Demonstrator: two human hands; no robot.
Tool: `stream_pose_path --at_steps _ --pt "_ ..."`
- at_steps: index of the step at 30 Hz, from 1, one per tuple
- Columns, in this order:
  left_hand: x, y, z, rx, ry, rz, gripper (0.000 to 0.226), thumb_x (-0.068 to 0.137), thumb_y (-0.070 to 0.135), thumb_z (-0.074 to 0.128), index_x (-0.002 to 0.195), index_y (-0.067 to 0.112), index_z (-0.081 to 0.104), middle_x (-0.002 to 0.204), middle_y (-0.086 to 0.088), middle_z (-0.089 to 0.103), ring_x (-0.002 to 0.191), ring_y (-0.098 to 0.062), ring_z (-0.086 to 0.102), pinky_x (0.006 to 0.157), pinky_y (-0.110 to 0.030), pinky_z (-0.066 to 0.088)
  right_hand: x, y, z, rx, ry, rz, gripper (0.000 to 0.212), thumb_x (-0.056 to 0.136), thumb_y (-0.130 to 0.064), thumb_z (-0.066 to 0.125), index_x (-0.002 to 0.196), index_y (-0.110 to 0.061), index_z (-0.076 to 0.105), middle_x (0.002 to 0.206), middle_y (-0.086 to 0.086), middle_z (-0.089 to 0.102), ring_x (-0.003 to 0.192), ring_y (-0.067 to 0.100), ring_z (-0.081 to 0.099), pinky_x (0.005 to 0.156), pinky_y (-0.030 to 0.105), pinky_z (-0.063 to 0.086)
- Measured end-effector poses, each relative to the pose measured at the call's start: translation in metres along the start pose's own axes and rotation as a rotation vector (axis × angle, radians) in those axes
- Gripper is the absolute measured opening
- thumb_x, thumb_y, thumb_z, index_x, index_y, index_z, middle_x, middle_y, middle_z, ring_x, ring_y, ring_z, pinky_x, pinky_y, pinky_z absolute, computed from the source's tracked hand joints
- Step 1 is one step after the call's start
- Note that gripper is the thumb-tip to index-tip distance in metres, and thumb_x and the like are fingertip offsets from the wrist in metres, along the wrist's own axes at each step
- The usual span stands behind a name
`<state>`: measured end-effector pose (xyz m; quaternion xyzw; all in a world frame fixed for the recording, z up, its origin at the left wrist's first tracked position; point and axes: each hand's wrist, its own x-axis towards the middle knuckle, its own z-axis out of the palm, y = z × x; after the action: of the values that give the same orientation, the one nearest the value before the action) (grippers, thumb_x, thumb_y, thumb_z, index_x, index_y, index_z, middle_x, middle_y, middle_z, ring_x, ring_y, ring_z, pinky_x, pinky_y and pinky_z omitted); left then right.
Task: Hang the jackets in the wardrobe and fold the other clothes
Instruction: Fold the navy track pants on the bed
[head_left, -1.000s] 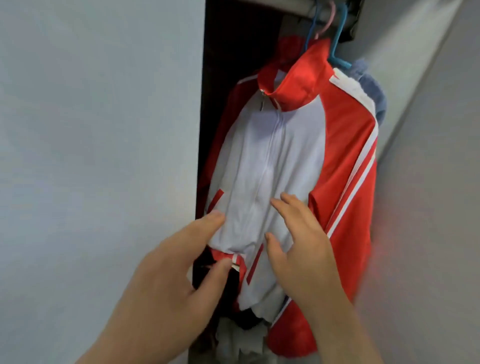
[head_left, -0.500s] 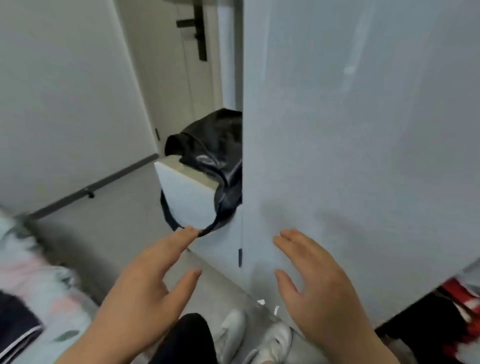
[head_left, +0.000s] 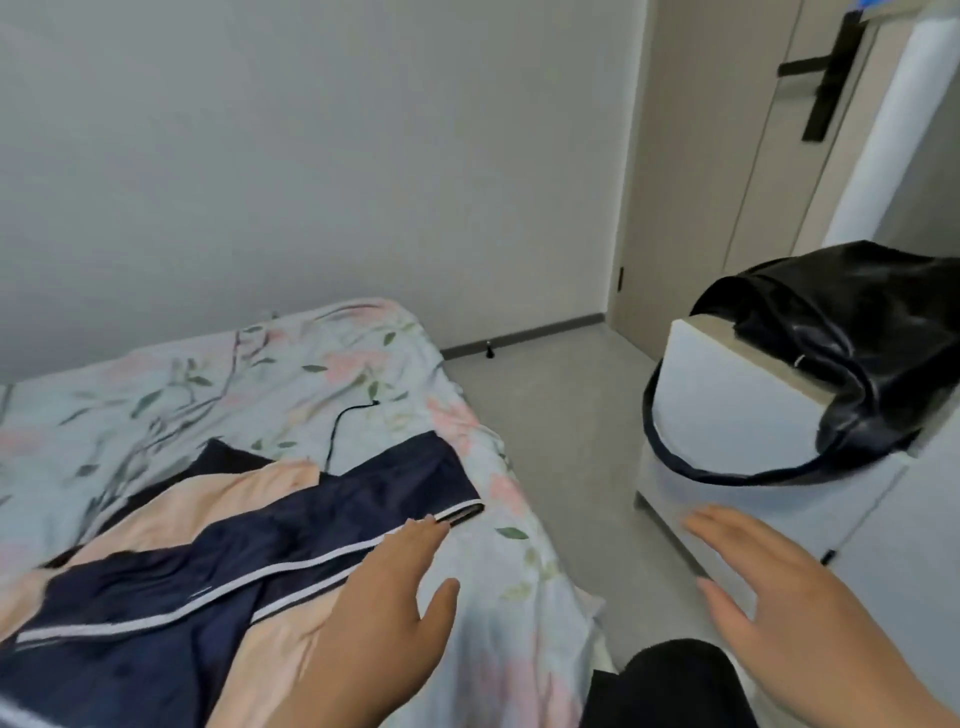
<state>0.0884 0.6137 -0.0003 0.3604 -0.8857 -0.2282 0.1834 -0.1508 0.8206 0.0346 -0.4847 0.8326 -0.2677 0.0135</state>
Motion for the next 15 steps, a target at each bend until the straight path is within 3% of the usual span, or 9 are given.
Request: stream_pose_path --at_steps 3,5,8,11,12,15 --pt "-0.014 -0.059 -0.014 -0.012 0.042 -0.065 0.055 0.097 0.039 0.053 0.149 0.037 0.034 0.141 0.036 0.014 0.133 0.018 0.006 0.105 -0.001 0.003 0.016 -0.043 0.042 0.052 -0.058 -0.023 0.061 0.082 -0.013 0.076 0.121 -0.053 0.05 0.125 -0.039 0.038 0.115 -0.009 0.042 0.097 0.016 0.031" --pt "-0.024 -0.1 -0.022 -0.017 0.086 -0.117 0.056 0.096 0.04 0.053 0.148 0.038 0.033 0.143 0.035 0.016 0.131 0.02 0.007 0.105 -0.002 0.006 0.03 -0.069 0.074 0.073 -0.08 -0.05 0.059 0.077 -0.008 0.079 0.121 -0.043 0.06 0.123 -0.029 0.048 0.114 0.0 0.051 0.096 0.022 0.036" --pt "-0.041 -0.157 -0.036 -0.023 0.131 -0.233 0.056 0.094 0.037 0.057 0.147 0.035 0.038 0.146 0.032 0.03 0.13 0.018 0.021 0.107 -0.006 0.016 0.054 -0.098 0.124 0.063 -0.153 -0.118 0.051 0.082 -0.012 0.075 0.127 -0.034 0.062 0.126 -0.029 0.049 0.113 0.0 0.052 0.093 0.018 0.034" --pt "-0.057 -0.204 -0.051 -0.057 0.167 -0.319 0.049 0.091 0.032 0.062 0.138 0.035 0.048 0.129 0.047 0.041 0.119 0.025 0.031 0.099 -0.002 0.028 0.076 -0.128 0.171 0.05 -0.28 -0.181 0.053 0.091 -0.027 0.065 0.135 -0.048 0.046 0.136 -0.038 0.037 0.106 -0.014 0.046 0.09 0.013 0.033" --pt "-0.061 -0.219 -0.055 -0.046 0.169 -0.346 0.05 0.091 0.032 0.061 0.139 0.036 0.047 0.13 0.045 0.041 0.12 0.023 0.032 0.1 -0.005 0.031 0.083 -0.137 0.187 0.044 -0.307 -0.198 0.054 0.092 -0.03 0.063 0.137 -0.051 0.041 0.136 -0.041 0.033 0.108 -0.017 0.042 0.092 0.011 0.032" --pt "-0.067 -0.267 -0.063 0.025 0.15 -0.487 0.059 0.094 0.037 0.059 0.148 0.03 0.038 0.154 0.016 0.036 0.143 -0.004 0.029 0.115 -0.024 0.029 0.102 -0.162 0.233 0.074 -0.371 -0.243 0.054 0.093 -0.028 0.061 0.141 -0.046 0.042 0.136 -0.038 0.032 0.128 -0.013 0.035 0.1 0.006 0.024"
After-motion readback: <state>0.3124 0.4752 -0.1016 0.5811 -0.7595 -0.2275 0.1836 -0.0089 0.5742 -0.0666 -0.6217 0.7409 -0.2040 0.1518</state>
